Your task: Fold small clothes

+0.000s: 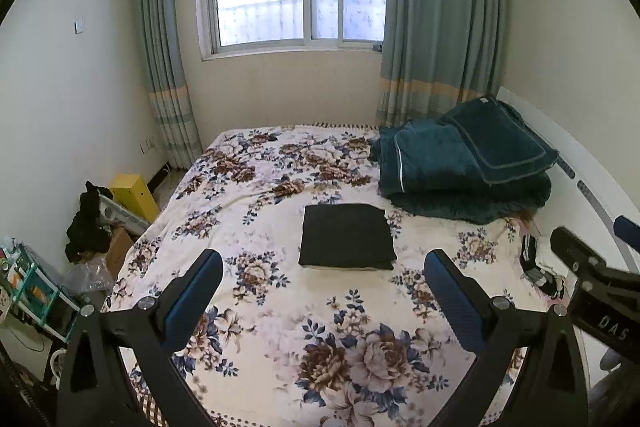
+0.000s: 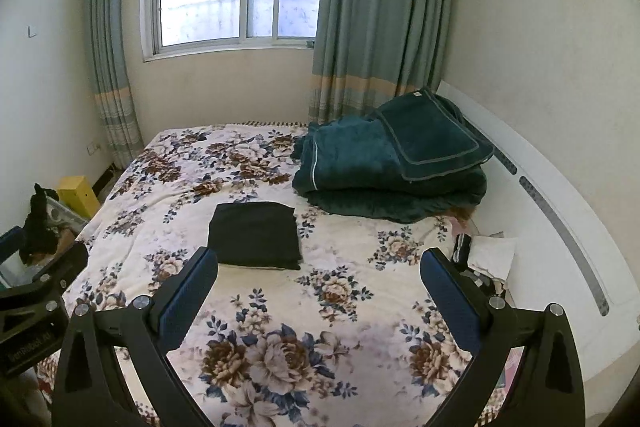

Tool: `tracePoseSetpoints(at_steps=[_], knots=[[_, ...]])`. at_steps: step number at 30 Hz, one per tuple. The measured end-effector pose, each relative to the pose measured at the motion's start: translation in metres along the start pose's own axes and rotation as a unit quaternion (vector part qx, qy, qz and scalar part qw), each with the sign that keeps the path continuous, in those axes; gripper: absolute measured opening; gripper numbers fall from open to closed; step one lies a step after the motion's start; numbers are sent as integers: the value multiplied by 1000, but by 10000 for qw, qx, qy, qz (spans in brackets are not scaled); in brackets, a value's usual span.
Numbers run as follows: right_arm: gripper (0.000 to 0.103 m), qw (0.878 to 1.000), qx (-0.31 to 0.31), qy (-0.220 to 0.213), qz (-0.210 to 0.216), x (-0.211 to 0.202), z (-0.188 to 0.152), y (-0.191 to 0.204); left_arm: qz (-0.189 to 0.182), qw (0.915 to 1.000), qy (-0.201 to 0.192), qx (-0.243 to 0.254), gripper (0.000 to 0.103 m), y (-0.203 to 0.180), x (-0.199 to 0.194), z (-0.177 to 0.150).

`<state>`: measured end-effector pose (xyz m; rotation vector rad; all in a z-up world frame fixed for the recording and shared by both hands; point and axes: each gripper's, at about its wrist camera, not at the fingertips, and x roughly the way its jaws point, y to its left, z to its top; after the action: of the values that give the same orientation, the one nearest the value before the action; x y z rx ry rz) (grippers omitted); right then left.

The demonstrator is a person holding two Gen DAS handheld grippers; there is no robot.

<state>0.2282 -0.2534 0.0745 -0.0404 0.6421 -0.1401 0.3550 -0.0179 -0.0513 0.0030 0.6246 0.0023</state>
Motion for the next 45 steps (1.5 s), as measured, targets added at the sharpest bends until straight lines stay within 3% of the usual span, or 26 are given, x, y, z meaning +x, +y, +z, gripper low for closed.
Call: tracePoseSetpoints(at_steps=[45], knots=[[103, 9996, -12, -160, 218, -1, 20, 1, 83, 9994, -321, -86, 103, 13, -17, 11]])
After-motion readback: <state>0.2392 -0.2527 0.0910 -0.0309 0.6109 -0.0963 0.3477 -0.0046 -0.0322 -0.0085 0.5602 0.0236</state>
